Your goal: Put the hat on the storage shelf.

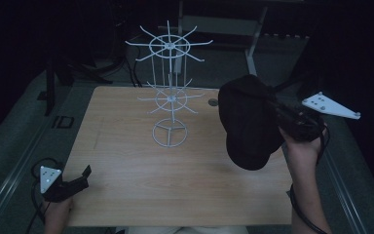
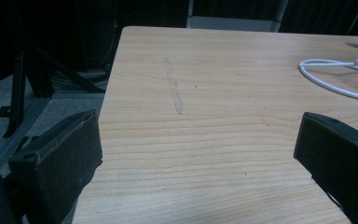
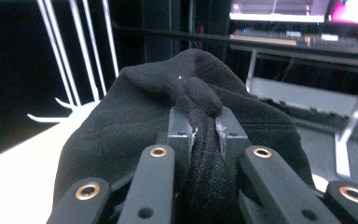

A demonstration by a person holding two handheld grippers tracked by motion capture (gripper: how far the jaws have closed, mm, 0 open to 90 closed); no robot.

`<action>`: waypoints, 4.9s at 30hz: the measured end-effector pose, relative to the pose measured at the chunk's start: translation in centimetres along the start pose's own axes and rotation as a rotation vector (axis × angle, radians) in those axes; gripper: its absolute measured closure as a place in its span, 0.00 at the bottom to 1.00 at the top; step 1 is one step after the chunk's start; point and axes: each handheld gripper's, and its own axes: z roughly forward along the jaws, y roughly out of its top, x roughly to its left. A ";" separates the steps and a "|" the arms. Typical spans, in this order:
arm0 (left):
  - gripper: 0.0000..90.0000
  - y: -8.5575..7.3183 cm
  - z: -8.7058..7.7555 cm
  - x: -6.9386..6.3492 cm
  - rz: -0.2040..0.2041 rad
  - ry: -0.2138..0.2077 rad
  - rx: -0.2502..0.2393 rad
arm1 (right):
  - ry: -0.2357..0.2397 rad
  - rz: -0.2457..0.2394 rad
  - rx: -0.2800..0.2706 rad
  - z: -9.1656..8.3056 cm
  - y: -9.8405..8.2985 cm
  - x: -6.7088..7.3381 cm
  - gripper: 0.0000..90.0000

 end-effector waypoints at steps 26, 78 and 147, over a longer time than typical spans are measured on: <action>0.02 0.0 0.0 0.0 0.000 -0.005 0.000 | 0.129 -0.094 -0.182 -0.4 10.3 6.3 0.89; 0.02 0.0 0.0 0.0 -0.001 -0.010 0.002 | 0.290 -0.081 0.003 6.9 1.8 9.6 0.56; 0.02 0.0 0.0 0.0 -0.002 -0.005 -0.002 | -0.154 0.002 0.367 4.3 -24.0 -5.8 0.16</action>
